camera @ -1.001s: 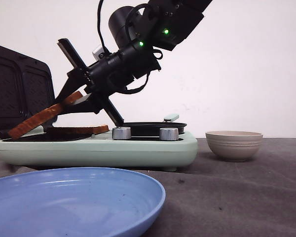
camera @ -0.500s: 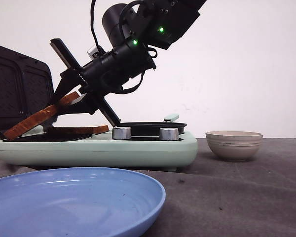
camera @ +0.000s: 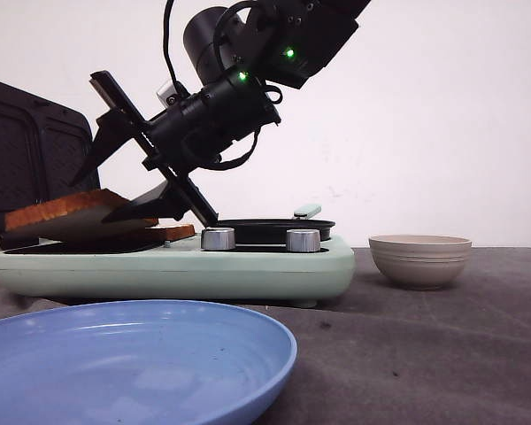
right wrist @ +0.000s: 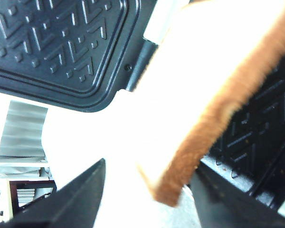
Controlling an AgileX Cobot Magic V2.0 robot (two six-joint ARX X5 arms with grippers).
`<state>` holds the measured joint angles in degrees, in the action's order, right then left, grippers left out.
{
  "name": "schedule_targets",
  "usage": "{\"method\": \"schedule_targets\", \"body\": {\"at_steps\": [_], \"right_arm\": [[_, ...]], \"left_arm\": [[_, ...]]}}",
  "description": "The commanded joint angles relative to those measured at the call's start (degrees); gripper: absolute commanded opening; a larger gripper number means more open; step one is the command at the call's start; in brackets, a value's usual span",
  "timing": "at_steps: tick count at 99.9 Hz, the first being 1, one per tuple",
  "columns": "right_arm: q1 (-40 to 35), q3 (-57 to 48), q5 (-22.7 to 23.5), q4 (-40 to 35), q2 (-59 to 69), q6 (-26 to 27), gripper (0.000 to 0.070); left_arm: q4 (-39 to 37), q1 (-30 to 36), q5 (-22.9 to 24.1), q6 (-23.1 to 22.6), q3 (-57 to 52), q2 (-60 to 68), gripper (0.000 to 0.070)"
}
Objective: Make breakfast with bread and shrimp
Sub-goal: 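Lower the slice onto the toaster plate beside the first and release, then raise the right gripper and move it away from the toaster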
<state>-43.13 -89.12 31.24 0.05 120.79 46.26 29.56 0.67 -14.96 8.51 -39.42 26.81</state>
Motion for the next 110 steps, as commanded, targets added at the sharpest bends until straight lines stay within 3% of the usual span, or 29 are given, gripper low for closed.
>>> {"method": "schedule_targets", "body": {"at_steps": [1, 19, 46, 72, 110], "right_arm": [[-0.5, -1.33, -0.22, -1.14, 1.66, -1.42, 0.0361], [-0.5, -2.03, -0.46, -5.49, 1.66, -4.28, 0.0469], [-0.35, -4.63, -5.35, -13.77, 0.76, -10.12, 0.0469], [0.92, -4.87, -8.0, -15.61, -2.49, -13.68, 0.0469], [5.79, -4.87, -18.18, -26.51, -14.43, -26.77, 0.0468]], "left_arm": [[-0.83, 0.13, 0.13, 0.17, -0.22, 0.04, 0.0472], [-0.83, 0.17, 0.11, 0.17, -0.22, 0.04, 0.0472], [-0.81, 0.17, 0.13, 0.17, -0.22, 0.04, 0.0472], [-0.81, 0.17, 0.13, 0.17, -0.22, 0.04, 0.0472], [-0.85, 0.17, 0.57, 0.15, -0.22, 0.04, 0.0472]]}}
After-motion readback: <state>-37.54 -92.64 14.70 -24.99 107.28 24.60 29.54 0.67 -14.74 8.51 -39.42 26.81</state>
